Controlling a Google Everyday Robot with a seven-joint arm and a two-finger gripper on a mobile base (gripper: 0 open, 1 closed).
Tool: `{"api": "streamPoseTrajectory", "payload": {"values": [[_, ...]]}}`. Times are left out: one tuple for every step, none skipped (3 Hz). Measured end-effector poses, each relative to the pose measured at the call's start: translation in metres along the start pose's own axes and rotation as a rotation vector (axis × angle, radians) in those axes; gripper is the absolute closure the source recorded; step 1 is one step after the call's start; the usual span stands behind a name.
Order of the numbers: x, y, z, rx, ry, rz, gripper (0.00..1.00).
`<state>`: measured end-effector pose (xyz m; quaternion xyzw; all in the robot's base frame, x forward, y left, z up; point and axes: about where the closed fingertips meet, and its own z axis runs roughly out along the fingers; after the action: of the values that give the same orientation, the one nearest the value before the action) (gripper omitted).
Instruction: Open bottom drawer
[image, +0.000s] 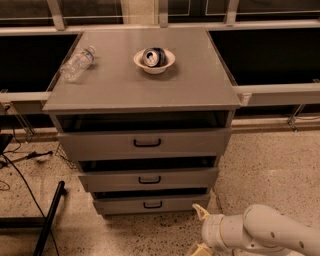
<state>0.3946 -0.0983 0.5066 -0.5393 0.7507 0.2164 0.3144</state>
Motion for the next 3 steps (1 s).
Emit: {"api": "streamPoseTrajectory", "payload": {"values": [[0.021,-0.021,0.024,0.025,0.081,-0.119,0.0],[0.039,-0.043,0.044,0.035,0.129,-0.199,0.0],[0.066,-0.078,0.078,0.03,0.188,-0.25,0.0]]}}
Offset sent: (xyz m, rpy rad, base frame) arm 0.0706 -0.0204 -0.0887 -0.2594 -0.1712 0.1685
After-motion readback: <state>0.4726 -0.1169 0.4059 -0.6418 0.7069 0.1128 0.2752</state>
